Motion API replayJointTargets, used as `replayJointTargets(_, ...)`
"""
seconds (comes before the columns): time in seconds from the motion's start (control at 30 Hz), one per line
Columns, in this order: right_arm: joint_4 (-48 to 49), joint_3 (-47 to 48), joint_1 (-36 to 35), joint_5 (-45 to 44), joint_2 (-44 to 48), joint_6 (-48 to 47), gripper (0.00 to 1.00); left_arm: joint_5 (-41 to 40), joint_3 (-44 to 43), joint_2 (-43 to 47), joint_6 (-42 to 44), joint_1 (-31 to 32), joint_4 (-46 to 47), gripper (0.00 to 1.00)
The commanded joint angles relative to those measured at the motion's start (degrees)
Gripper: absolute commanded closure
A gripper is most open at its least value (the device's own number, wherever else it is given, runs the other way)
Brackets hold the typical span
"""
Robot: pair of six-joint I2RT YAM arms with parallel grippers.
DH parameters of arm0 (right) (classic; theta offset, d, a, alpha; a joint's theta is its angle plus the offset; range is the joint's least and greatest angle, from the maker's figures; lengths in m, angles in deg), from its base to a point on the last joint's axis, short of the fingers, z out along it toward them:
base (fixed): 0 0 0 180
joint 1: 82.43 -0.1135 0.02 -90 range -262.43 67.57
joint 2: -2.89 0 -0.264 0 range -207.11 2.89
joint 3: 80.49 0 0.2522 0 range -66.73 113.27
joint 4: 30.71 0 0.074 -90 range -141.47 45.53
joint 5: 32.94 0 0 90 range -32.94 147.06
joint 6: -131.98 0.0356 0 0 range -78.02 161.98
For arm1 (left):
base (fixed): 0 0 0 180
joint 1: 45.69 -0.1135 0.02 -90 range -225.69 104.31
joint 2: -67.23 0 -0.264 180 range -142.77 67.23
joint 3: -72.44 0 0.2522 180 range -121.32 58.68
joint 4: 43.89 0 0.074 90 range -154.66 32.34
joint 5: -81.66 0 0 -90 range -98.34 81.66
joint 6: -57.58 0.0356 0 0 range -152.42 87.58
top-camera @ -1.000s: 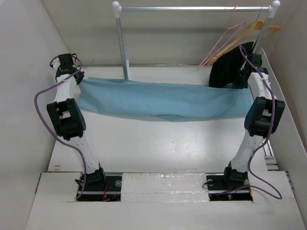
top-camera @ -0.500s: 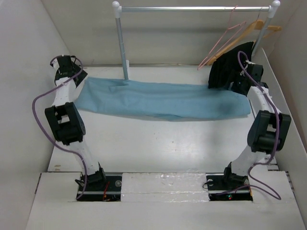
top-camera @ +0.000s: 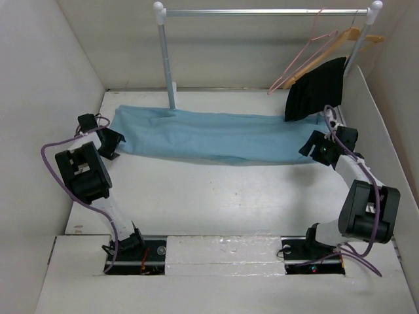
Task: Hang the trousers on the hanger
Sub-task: Fold the trousers
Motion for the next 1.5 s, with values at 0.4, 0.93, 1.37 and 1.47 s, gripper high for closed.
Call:
replayJointTargets(0.4, 19.6, -3.0, 9.1, 4.5, -16.5, 16.1, 0.34, 0.9, -8.1, -9.0, -3.1, 0.2, 1.5, 0.87)
replayJointTargets(0.93, -0.9, -6.0, 13.9, 0.1, -1.1, 2.0, 1.0, -13.8, -6.7, -1.5, 5.0, -3.1, -6.9, 1.0)
replayJointTargets(1.37, -22.5, -8.7, 17.2, -0.5, 18.1, -6.5, 1.0, -29.0, 7.1, 20.5, 5.2, -3.1, -20.0, 1.0)
replayJointTargets(1.47, -20.3, -8.1, 16.1, 0.3, 16.4, -7.6, 0.89, -32.6, 9.5, 21.5, 3.0, -3.6, -20.9, 0.93)
